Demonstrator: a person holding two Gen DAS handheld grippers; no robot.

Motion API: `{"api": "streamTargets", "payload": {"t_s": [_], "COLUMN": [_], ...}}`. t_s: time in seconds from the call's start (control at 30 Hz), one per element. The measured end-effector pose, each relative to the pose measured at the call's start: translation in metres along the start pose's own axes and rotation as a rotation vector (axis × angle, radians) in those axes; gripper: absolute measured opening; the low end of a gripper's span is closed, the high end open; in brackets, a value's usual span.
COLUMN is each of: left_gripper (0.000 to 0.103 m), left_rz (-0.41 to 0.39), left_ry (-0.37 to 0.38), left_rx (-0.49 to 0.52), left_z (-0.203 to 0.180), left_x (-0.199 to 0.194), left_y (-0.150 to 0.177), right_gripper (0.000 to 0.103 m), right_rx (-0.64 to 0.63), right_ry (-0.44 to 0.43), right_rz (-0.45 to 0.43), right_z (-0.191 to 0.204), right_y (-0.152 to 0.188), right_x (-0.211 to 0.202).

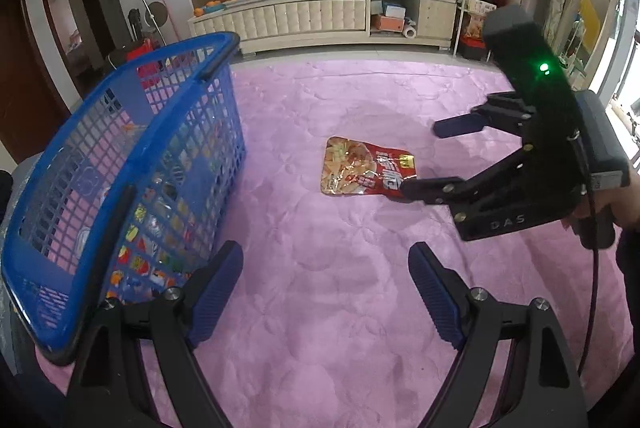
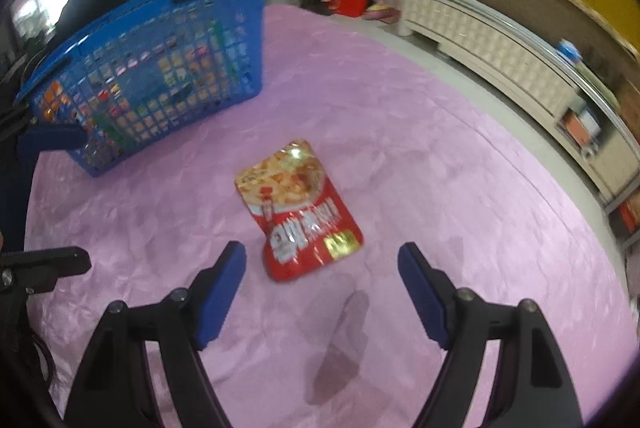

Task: Organize snacks
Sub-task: 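Grasp the small red snack pack with the right gripper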

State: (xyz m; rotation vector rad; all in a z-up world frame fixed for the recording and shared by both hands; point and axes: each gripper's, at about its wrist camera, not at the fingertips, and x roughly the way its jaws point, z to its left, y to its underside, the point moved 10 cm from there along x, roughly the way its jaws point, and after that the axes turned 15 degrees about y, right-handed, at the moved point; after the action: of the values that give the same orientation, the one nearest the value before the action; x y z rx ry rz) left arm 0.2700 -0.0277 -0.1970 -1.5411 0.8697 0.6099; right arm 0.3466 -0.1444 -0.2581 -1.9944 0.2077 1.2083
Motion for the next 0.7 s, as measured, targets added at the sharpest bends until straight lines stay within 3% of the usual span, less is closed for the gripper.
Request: {"api": "streamTargets", "payload": {"t_s": [0.27, 0.3, 0.37, 0.5, 0.6, 0.63, 0.7], "left_gripper": [0.084, 0.084, 0.084, 0.084, 0.084, 0.084, 0.084], "left_rz": [0.015, 0.017, 0.019, 0.040, 0.042, 0.042, 0.049], "left_ry": [-0.005, -0.006, -0.010, -0.025, -0.023, -0.026, -0.029], "left_rx": [0.010, 0.009, 0.006, 0.002, -0.002, -0.007, -0.010], "left_z": [0.001, 0.001, 0.001, 0.003, 0.005, 0.006, 0.006], "left_x": [0.013, 0.014, 0.015, 0.018, 0.017, 0.017, 0.018], "left_y": [-0.010, -0.011, -0.011, -0.006, -0.004, -0.002, 0.002], "right_gripper": [0.082, 0.079, 0.062, 0.054, 0.043, 0.029, 0.027], "right_rx": [-0.157, -0.187, -0.173, -0.215, -0.223, -0.224, -0.251], "right_ry": [-0.067, -0.078, -0.127, -0.141, -0.135, -0.150, -0.120], "right_rz": [0.019, 0.031, 0.020, 0.005, 0.009, 0.017, 0.021], "right_z": [0.024, 0.029, 0.030, 0.036, 0.039, 0.043, 0.049], "right_y": [-0.009, -0.007, -0.008, -0.001, 0.002, 0.004, 0.008], "right_x": [0.027, 0.029, 0.027, 0.019, 0.015, 0.012, 0.006]}}
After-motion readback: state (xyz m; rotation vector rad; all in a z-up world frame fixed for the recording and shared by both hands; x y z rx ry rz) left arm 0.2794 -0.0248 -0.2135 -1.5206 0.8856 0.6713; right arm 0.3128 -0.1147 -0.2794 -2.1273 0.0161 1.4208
